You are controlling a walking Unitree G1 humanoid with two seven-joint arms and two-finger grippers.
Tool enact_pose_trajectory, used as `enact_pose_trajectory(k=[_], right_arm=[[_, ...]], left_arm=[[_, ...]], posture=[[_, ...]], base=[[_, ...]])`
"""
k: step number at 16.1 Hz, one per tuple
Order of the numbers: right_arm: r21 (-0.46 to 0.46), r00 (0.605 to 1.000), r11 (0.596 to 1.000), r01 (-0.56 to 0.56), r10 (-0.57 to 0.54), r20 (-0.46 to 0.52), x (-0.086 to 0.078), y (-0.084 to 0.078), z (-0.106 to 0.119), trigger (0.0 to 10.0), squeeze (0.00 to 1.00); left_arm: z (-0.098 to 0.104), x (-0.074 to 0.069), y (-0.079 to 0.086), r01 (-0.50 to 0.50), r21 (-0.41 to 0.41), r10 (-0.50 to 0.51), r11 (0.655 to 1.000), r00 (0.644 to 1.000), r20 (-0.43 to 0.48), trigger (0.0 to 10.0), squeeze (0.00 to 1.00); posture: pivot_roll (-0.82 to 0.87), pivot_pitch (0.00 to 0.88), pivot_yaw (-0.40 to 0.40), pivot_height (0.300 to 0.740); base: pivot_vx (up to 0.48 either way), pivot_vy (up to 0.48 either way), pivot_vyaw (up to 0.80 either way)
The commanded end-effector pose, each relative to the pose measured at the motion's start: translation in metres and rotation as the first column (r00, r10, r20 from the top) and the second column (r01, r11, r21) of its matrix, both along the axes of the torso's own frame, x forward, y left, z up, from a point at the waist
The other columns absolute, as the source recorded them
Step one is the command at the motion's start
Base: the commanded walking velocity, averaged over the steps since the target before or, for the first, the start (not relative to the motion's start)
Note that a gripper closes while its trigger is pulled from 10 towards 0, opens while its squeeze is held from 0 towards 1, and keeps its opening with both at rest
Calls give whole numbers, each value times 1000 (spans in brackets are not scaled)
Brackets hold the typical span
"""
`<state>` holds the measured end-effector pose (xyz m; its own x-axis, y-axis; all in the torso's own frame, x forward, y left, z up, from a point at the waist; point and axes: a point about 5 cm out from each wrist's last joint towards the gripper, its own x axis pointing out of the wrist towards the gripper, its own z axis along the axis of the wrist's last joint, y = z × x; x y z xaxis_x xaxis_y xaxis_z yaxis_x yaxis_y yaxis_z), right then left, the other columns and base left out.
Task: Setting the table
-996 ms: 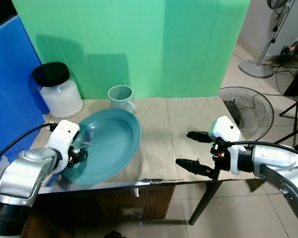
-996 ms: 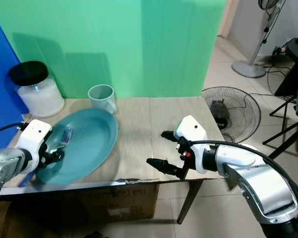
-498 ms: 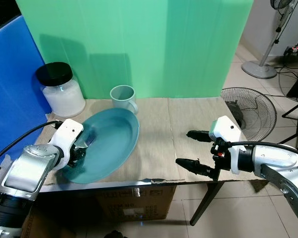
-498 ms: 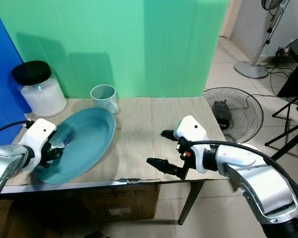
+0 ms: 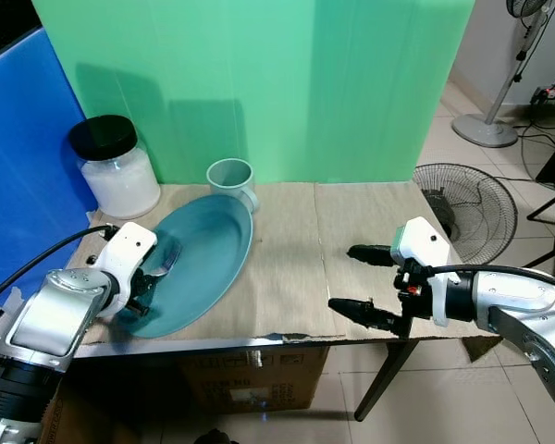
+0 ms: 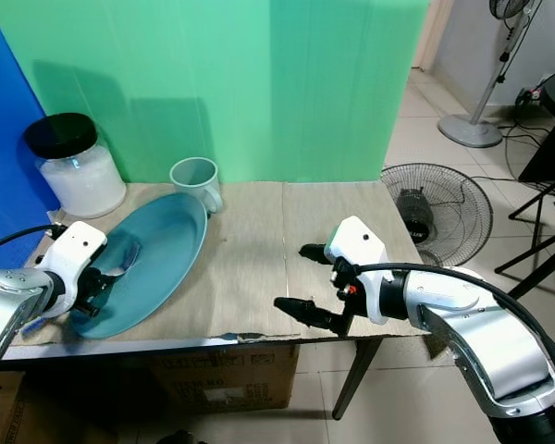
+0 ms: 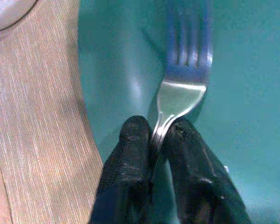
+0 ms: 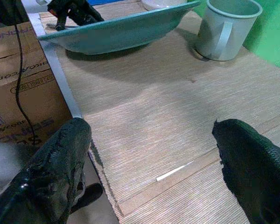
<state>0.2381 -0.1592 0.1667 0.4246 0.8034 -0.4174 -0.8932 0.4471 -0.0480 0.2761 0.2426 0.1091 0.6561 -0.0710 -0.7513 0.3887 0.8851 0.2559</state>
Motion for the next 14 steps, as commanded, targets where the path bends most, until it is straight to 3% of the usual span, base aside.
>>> enact_pose_trajectory(k=[1, 7, 11, 12, 14], right_arm=[[5, 1000, 1000, -25, 25, 16, -1, 2, 3, 10000, 0], [14, 1000, 1000, 9, -10, 24, 1, 1, 2, 10000, 0], [17, 1000, 1000, 14, -14, 24, 1, 1, 2, 10000, 0], [24, 1000, 1000, 19, -20, 22, 1, 1, 3, 10000, 0], [54, 998, 997, 53, -54, 22, 0, 0, 4, 10000, 0]], left_arm=[[-3, 0, -2, 17, -7, -17, 1000, 1000, -17, 0, 0], [20, 7, -5, 39, -54, -33, 998, 994, 101, 0, 0], [27, 5, -7, 64, -84, -53, 994, 991, 123, 0, 0], [31, 3, -11, 83, -118, -66, 990, 988, 142, 0, 0], [49, 0, -29, 169, -260, -104, 951, 964, 244, 0, 0]], posture=[[-36, 0, 27, 740], [-35, 0, 29, 740], [-34, 0, 29, 740], [-35, 0, 28, 740], [-36, 0, 25, 740]], base=[[0, 0, 0], [0, 0, 0], [0, 0, 0], [0, 0, 0], [0, 0, 0]])
